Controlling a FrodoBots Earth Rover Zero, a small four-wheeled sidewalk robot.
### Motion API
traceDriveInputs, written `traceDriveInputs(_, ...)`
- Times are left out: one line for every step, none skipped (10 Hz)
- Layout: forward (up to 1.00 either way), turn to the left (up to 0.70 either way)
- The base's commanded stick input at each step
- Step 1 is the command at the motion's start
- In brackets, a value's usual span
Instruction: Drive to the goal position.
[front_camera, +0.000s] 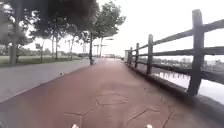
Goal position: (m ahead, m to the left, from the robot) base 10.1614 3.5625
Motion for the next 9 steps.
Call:
traceDriveInputs(1.00,0.00)
traceDriveInputs(1.00,0.00)
traceDriveInputs(1.00,0.00)
traceDriveInputs(1.00,0.00)
traceDriveInputs(1.00,0.00)
traceDriveInputs(1.00,0.00)
traceDriveInputs(1.00,0.00)
traceDriveInputs(1.00,0.00)
traceDriveInputs(1.00,0.00)
